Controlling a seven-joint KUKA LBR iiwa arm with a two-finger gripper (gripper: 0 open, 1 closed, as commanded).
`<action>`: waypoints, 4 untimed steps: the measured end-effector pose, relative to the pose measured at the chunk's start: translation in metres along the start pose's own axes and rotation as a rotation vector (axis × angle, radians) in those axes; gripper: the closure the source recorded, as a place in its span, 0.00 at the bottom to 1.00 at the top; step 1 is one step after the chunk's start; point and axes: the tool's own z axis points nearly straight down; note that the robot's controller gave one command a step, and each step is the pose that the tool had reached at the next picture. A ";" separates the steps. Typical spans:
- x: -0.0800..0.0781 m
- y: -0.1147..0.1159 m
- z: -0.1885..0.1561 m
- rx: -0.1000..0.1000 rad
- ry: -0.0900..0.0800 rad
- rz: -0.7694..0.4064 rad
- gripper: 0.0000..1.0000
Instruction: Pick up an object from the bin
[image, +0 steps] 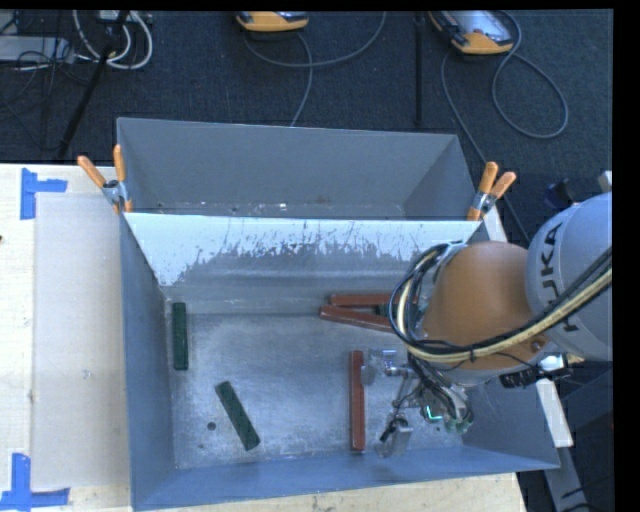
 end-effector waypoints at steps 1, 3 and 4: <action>-0.029 -0.057 0.058 0.002 -0.006 -0.425 0.00; -0.074 0.070 -0.047 0.004 -0.018 -0.766 0.00; -0.013 0.063 0.068 0.003 -0.004 -1.295 0.00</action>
Offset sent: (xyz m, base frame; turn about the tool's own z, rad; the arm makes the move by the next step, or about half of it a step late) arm 0.0295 -0.0553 -0.0561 -0.4279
